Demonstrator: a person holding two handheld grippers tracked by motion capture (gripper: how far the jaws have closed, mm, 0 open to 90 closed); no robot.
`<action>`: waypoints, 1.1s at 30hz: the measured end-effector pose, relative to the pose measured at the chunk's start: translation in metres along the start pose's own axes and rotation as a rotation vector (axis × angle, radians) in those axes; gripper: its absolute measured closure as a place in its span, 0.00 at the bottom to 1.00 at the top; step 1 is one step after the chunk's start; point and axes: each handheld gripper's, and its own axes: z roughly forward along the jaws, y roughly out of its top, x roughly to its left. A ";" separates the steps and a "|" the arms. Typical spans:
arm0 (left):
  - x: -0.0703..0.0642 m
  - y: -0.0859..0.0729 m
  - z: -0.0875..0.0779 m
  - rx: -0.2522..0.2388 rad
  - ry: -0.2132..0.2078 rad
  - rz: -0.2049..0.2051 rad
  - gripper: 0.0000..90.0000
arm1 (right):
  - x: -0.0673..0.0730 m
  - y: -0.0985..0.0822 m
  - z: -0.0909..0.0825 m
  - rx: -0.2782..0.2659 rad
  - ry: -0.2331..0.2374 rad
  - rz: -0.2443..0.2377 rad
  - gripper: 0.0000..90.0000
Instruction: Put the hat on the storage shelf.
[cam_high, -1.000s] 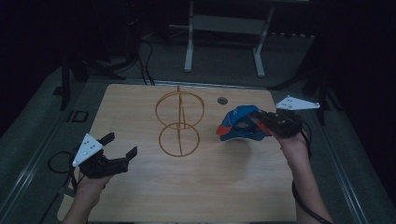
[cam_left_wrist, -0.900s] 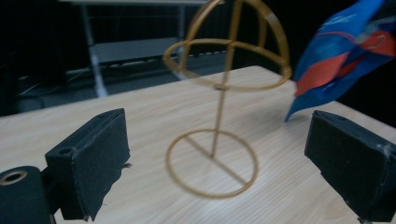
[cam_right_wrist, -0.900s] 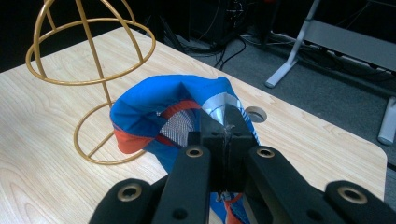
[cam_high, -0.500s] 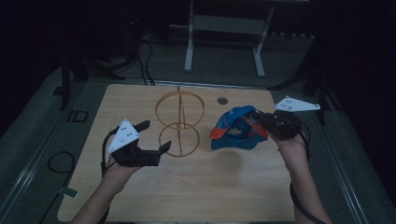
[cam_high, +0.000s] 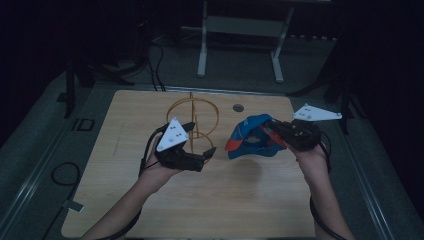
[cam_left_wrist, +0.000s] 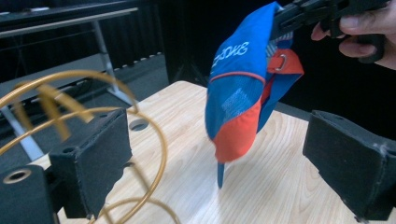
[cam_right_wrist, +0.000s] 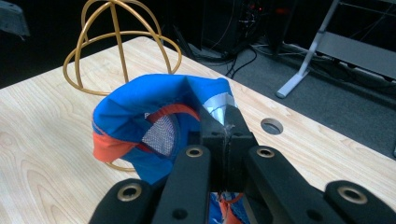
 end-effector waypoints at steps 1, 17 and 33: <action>-0.001 0.002 0.003 0.002 -0.003 0.007 0.11 | 0.000 0.000 0.000 0.001 -0.001 0.000 1.00; -0.035 0.035 0.068 0.023 -0.066 0.065 0.17 | 0.008 0.001 -0.002 -0.015 0.022 -0.010 1.00; -0.035 0.034 0.094 0.045 0.061 0.032 0.76 | 0.015 0.000 -0.003 -0.016 0.042 -0.020 1.00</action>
